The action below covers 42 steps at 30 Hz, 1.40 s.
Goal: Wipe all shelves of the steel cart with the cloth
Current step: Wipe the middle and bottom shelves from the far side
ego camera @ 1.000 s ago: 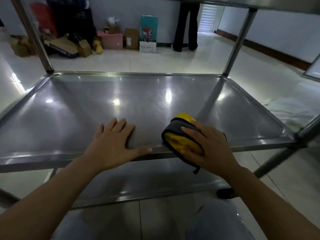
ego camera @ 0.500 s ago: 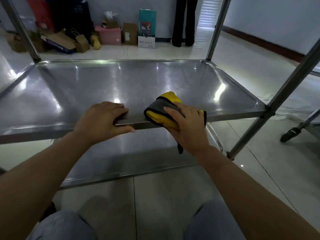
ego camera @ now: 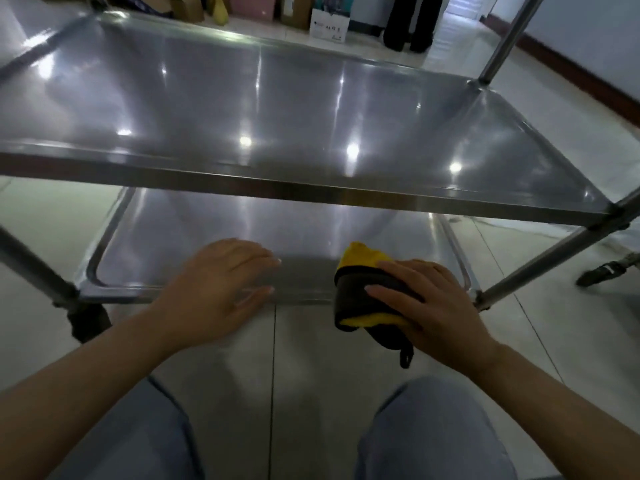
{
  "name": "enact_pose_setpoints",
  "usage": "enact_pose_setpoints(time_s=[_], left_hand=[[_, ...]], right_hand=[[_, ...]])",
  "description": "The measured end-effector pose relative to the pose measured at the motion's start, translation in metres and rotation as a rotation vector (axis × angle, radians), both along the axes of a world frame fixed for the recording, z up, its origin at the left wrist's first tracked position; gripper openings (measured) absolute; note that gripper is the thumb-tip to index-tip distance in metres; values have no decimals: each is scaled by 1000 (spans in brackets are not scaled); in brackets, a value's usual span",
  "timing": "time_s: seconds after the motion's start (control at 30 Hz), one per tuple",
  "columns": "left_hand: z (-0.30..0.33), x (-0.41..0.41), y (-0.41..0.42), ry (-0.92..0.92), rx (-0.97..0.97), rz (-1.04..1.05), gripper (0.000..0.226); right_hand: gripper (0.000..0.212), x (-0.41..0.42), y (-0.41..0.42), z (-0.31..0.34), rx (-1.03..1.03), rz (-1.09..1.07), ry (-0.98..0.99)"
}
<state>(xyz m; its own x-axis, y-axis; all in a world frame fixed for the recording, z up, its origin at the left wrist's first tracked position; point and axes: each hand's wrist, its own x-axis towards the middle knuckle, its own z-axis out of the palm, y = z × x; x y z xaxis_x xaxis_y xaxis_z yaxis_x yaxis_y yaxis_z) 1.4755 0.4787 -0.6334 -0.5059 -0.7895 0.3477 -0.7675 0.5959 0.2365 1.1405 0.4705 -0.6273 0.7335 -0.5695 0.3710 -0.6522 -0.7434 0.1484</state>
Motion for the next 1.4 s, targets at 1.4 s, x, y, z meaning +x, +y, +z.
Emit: enact_pose_setpoints(time_s=[1.4], left_hand=[[-201, 133, -58, -95, 723, 936, 139]], right_hand=[[51, 154, -146, -186, 559, -670, -34]])
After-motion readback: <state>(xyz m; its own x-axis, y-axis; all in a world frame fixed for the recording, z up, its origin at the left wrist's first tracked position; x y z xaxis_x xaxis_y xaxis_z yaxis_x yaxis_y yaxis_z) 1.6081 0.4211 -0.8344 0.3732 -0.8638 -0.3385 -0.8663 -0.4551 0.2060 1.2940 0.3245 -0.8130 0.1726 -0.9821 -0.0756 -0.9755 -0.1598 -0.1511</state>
